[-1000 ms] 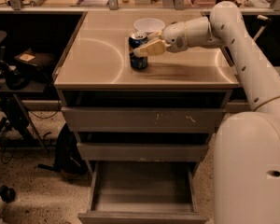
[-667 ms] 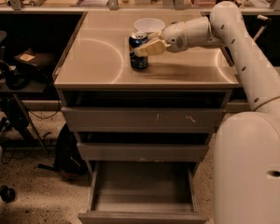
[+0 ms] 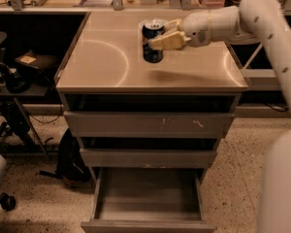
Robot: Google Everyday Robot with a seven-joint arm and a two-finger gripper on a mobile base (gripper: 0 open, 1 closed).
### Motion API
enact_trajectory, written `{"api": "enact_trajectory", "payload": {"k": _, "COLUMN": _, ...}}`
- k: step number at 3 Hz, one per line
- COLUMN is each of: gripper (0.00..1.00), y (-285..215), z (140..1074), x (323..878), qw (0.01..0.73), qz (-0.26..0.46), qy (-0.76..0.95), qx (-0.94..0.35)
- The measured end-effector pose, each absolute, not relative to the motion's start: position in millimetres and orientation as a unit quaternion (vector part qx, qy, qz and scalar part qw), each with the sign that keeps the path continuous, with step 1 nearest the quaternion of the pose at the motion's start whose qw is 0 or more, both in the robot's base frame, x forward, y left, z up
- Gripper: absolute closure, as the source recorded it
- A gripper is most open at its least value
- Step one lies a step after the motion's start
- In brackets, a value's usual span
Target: Place pepsi can into bottom drawer
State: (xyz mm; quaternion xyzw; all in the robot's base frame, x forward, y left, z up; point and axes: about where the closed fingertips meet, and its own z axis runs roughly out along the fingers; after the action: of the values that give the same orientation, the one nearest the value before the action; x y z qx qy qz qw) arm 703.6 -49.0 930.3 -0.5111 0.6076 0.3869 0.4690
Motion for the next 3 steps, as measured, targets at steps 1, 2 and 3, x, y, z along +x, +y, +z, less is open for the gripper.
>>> {"api": "enact_trajectory", "payload": {"k": 1, "gripper": 1.0, "y": -66.2, "z": 1022.5, "x": 645.7, "qw": 0.565, "qz": 0.314, "qy": 0.556, "qx": -0.523}}
{"api": "enact_trajectory", "payload": {"k": 2, "gripper": 1.0, "y": -44.2, "z": 1127.9, "x": 564.7, "qw": 0.656, "qz": 0.264, "qy": 0.485, "qx": -0.515}}
{"api": "enact_trajectory", "payload": {"k": 3, "gripper": 1.0, "y": -22.8, "z": 1167.5, "x": 524.6, "qw": 0.687, "qz": 0.24, "qy": 0.459, "qx": -0.51}}
